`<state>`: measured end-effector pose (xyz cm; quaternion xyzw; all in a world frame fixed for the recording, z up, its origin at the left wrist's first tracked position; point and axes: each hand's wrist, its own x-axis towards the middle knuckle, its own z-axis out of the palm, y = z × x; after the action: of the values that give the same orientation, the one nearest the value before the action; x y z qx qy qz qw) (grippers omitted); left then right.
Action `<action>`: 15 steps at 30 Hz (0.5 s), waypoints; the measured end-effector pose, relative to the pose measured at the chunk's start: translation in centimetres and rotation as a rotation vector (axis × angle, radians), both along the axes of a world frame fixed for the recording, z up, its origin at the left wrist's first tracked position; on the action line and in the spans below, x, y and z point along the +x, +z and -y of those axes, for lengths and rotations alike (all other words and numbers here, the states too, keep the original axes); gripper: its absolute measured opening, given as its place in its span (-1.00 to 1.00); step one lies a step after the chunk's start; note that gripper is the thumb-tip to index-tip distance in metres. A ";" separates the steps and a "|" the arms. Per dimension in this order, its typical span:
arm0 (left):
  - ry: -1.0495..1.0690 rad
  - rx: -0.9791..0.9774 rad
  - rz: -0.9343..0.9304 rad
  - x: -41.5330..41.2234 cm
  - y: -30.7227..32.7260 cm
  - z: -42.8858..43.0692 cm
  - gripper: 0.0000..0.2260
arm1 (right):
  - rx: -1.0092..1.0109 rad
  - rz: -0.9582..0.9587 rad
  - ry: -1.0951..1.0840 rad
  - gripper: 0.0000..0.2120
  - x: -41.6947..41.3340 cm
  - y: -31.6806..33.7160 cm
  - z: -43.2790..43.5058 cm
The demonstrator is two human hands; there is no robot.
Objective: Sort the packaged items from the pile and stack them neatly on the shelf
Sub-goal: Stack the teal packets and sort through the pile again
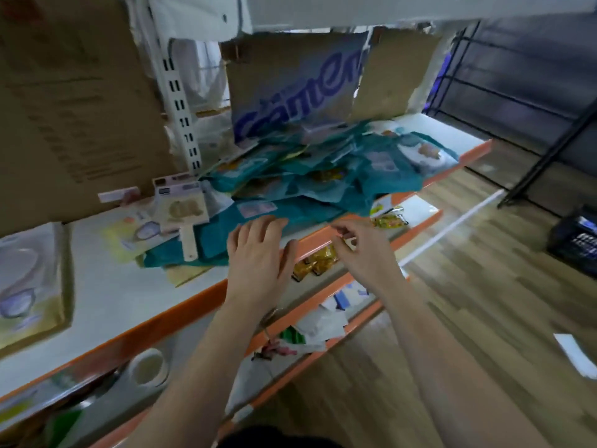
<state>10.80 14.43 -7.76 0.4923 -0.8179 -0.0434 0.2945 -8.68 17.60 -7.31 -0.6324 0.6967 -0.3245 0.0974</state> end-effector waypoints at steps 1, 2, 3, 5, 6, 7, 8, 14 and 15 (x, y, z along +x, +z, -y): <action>-0.021 -0.007 -0.003 -1.4 0.2 0.6 -0.58 | -0.008 0.004 -0.020 -0.74 -1.2 -0.1 0.3; -0.045 -0.016 -0.006 -3.0 0.3 1.3 -0.59 | -0.017 0.003 -0.041 -0.75 -2.6 -0.1 0.7; -0.068 -0.027 -0.014 -4.6 0.4 2.1 -0.60 | -0.025 -0.004 -0.058 -0.75 -4.0 0.0 1.2; -0.111 -0.045 -0.042 -7.9 0.6 4.0 -0.61 | -0.033 -0.029 -0.075 -0.75 -6.9 0.1 2.5; -0.132 -0.053 -0.057 -9.6 0.6 5.0 -0.62 | -0.033 -0.034 -0.083 -0.76 -8.4 0.2 3.2; -0.148 -0.065 -0.069 -11.2 0.7 6.0 -0.62 | -0.034 -0.029 -0.096 -0.76 -10.0 0.3 4.1; -0.158 -0.077 -0.080 -12.8 0.9 7.1 -0.62 | -0.038 -0.019 -0.113 -0.76 -11.6 0.5 5.0; -0.202 -0.116 -0.106 -21.3 2.9 13.4 -0.62 | -0.035 -0.031 -0.226 -0.76 -20.4 2.0 11.0; -0.228 -0.152 -0.118 -22.7 3.1 14.4 -0.63 | -0.030 -0.025 -0.228 -0.75 -21.8 2.1 12.0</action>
<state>-11.95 0.04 -4.71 0.3693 -0.8507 -0.0434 0.3716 -30.46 5.62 -5.21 -0.5543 0.7603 -0.3360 0.0414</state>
